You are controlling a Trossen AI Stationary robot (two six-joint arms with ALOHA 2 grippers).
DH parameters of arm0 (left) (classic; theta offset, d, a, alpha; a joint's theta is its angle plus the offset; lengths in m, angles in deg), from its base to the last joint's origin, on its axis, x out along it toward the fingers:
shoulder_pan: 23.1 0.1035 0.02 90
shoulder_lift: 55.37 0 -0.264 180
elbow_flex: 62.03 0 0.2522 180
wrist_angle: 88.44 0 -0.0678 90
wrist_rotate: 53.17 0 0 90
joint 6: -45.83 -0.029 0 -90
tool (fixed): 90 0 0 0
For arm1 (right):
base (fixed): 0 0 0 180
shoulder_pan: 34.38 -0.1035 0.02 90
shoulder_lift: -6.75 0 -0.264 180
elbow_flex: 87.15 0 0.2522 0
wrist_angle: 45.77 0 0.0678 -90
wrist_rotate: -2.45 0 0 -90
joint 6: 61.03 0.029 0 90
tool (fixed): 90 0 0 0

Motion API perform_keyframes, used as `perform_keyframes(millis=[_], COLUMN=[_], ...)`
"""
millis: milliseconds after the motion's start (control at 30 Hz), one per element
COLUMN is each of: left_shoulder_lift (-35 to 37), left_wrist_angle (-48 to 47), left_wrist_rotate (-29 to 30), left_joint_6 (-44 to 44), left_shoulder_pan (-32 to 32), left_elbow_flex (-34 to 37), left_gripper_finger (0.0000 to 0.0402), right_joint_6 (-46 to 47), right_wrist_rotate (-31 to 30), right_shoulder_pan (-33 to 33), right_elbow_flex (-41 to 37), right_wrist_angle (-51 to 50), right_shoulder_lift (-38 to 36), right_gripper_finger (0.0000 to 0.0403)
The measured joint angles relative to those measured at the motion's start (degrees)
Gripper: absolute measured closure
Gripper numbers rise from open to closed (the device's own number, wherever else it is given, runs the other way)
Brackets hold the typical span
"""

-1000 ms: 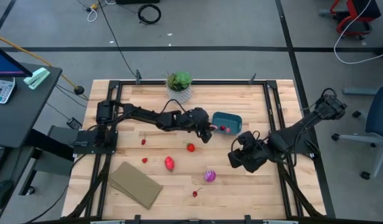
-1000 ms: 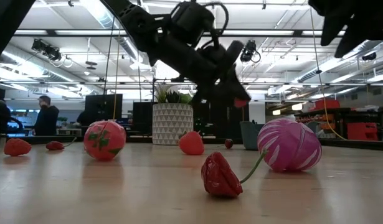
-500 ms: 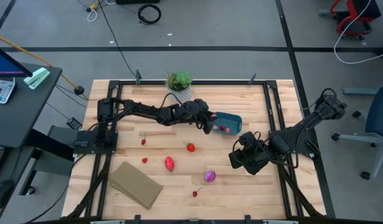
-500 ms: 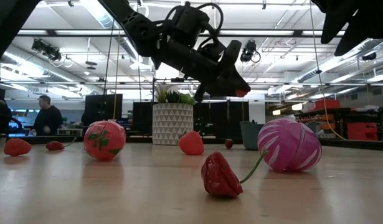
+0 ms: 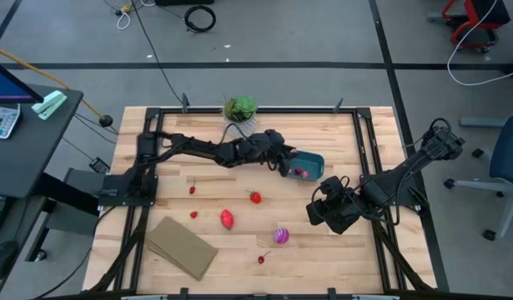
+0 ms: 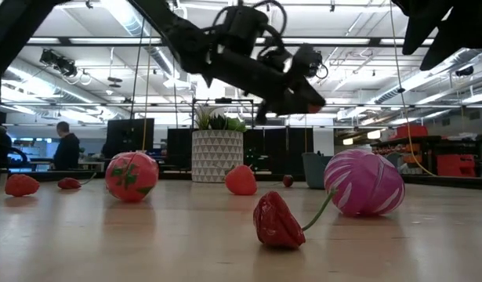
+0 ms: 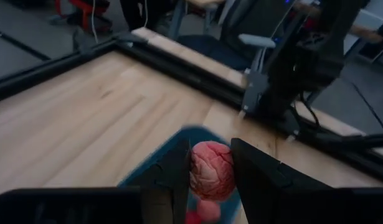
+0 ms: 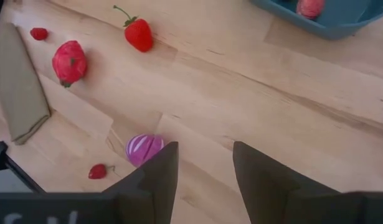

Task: Pick and placing Produce into tupperware
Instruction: Put the pink peach into the blue bin

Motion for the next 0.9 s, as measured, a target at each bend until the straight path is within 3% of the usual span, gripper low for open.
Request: perform_keyframes(millis=[100, 400, 700, 900], left_shoulder_lift=[-3.45, -9.13, -9.69, -9.69], left_wrist_angle=[-3.08, -25.38, -35.09, -35.25], left_wrist_rotate=[-0.91, -0.77, -0.78, -0.4], left_joint_6=[-1.2, -9.16, -13.23, -15.46], left_shoulder_pan=[-0.53, -0.19, 0.22, 0.21], left_elbow_flex=[-5.81, -18.97, -19.73, -19.72], left_gripper_finger=[0.028, 0.028, 0.028, 0.028], right_joint_6=[0.13, -0.02, -0.19, -0.81], right_wrist_rotate=[-0.04, 0.04, 0.01, 0.0], right_shoulder_pan=[-0.02, -0.02, -0.02, -0.01], right_elbow_flex=[0.0, 0.0, 0.0, 0.0], right_wrist_angle=[0.14, 0.15, -0.27, -0.27], right_shoulder_lift=[0.0, 0.0, 0.0, 0.0], right_gripper_finger=[0.024, 0.024, 0.024, 0.024])
